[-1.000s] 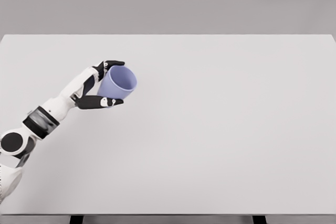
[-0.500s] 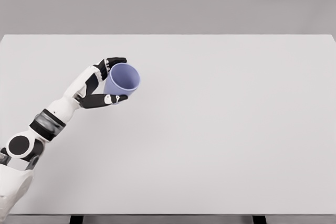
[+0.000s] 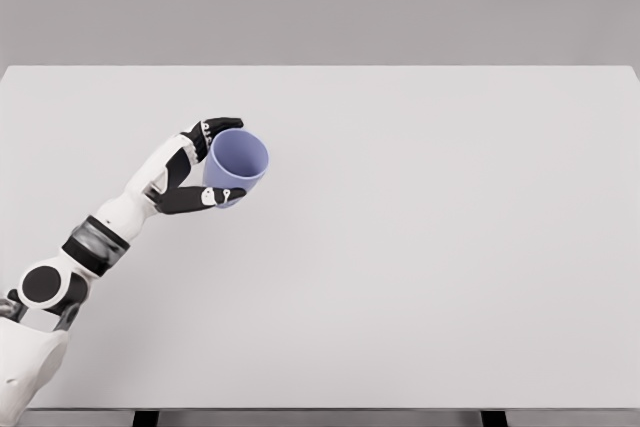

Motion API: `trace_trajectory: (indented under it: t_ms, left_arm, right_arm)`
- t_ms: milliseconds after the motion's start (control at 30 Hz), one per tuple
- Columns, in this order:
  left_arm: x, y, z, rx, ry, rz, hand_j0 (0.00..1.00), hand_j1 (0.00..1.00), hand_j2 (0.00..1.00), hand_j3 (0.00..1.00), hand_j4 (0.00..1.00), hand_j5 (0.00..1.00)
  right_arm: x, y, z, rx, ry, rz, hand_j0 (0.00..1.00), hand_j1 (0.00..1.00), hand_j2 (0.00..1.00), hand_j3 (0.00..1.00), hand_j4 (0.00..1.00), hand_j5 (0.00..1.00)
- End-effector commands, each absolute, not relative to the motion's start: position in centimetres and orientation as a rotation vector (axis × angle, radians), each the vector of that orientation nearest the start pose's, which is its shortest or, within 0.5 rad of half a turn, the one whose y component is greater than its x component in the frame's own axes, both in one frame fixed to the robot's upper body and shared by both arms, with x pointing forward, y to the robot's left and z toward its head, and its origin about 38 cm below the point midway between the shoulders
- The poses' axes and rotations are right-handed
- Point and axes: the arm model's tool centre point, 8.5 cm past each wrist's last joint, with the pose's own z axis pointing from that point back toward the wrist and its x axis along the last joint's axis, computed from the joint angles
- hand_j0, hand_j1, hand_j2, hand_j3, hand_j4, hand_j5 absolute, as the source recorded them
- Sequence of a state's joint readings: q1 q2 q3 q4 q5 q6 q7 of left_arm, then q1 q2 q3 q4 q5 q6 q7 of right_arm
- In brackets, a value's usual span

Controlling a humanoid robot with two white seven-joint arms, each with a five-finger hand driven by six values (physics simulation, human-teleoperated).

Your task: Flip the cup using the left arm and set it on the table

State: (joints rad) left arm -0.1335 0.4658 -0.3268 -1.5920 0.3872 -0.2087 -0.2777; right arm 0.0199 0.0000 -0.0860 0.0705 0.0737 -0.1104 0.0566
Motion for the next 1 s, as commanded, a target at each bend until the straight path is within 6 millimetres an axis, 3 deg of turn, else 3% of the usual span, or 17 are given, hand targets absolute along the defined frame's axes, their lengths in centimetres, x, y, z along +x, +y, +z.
trace_trajectory:
  t_ms: [0, 633, 800, 967]
  left_arm:
    - [37.9, 25.1, 11.9, -0.335, -1.698, -0.614, 0.84, 0.84, 0.84, 0.84, 0.84, 0.84]
    - [37.4, 25.1, 10.8, -0.338, -1.673, -0.599, 0.85, 0.85, 0.85, 0.85, 0.85, 0.85]
    - [37.4, 25.2, 10.8, -0.338, -1.673, -0.600, 1.00, 1.00, 1.00, 1.00, 1.00, 1.00]
    - [37.3, 25.3, 11.0, -0.329, -1.676, -0.615, 1.00, 1.00, 1.00, 1.00, 1.00, 1.00]
  right_arm:
    - [-2.6, -26.5, -26.0, -0.026, -0.021, -0.011, 1.00, 1.00, 1.00, 1.00, 1.00, 1.00]
    - [-2.6, -26.5, -26.0, -0.026, -0.021, -0.013, 1.00, 1.00, 1.00, 1.00, 1.00, 1.00]
    - [-2.6, -26.5, -26.0, -0.026, -0.021, -0.011, 1.00, 1.00, 1.00, 1.00, 1.00, 1.00]
    - [-2.6, -26.5, -26.0, -0.026, -0.021, -0.011, 1.00, 1.00, 1.00, 1.00, 1.00, 1.00]
